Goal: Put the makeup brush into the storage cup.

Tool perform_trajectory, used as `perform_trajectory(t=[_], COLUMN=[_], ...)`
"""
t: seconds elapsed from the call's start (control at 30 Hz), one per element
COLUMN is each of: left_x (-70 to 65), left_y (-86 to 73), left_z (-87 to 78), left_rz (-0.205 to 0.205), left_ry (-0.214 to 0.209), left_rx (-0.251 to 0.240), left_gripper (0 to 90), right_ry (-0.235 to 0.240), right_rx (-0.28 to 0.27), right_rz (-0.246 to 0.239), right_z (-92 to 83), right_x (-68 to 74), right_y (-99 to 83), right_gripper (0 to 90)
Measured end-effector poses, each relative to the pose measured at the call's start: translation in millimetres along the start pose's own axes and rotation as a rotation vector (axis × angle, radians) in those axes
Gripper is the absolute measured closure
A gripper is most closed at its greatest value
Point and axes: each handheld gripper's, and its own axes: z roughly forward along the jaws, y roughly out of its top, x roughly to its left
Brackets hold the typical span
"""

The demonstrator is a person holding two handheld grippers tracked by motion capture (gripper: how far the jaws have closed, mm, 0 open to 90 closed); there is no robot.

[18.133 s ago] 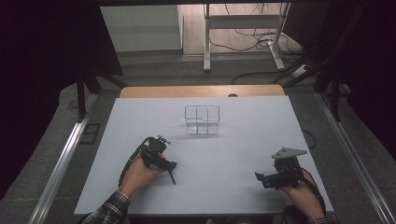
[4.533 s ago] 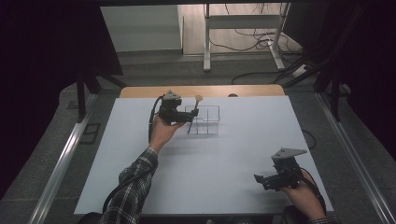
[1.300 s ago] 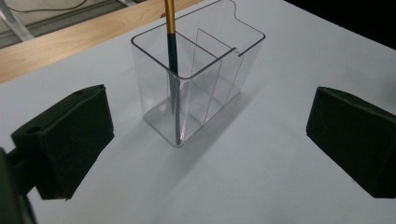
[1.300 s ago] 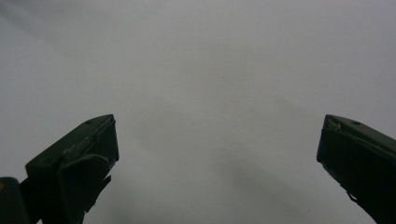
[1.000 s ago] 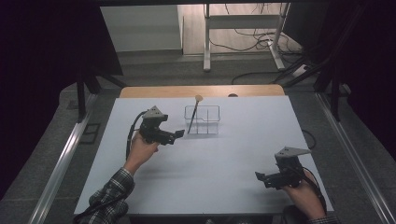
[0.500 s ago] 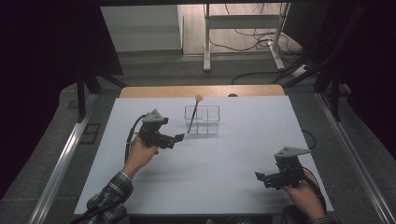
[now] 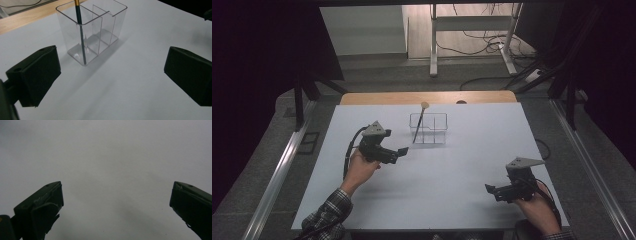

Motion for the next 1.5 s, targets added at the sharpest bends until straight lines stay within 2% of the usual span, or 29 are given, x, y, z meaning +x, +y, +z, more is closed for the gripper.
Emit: perform_trajectory(t=[0.37, 0.9, 1.5], left_x=[-5.1, -8.6, -11.1], left_y=[-4.8, -11.8, -23.3], left_z=[-11.3, -26.8, -39.0], left_rz=[-0.010, -0.005, -0.017], left_ry=[-0.002, 0.038, 0.059], left_rx=[0.004, 0.032, 0.035], left_gripper=[1.1, 0.9, 0.9], right_ry=[0.001, 0.000, 0.000], right_rx=[0.000, 0.001, 0.008], right_rz=[-0.001, -0.008, -0.013], right_z=[0.2, 0.5, 0.7], right_x=[0.3, 0.4, 0.8], right_y=[0.2, 0.4, 0.8], right_gripper=[0.0, 0.0, 0.0])
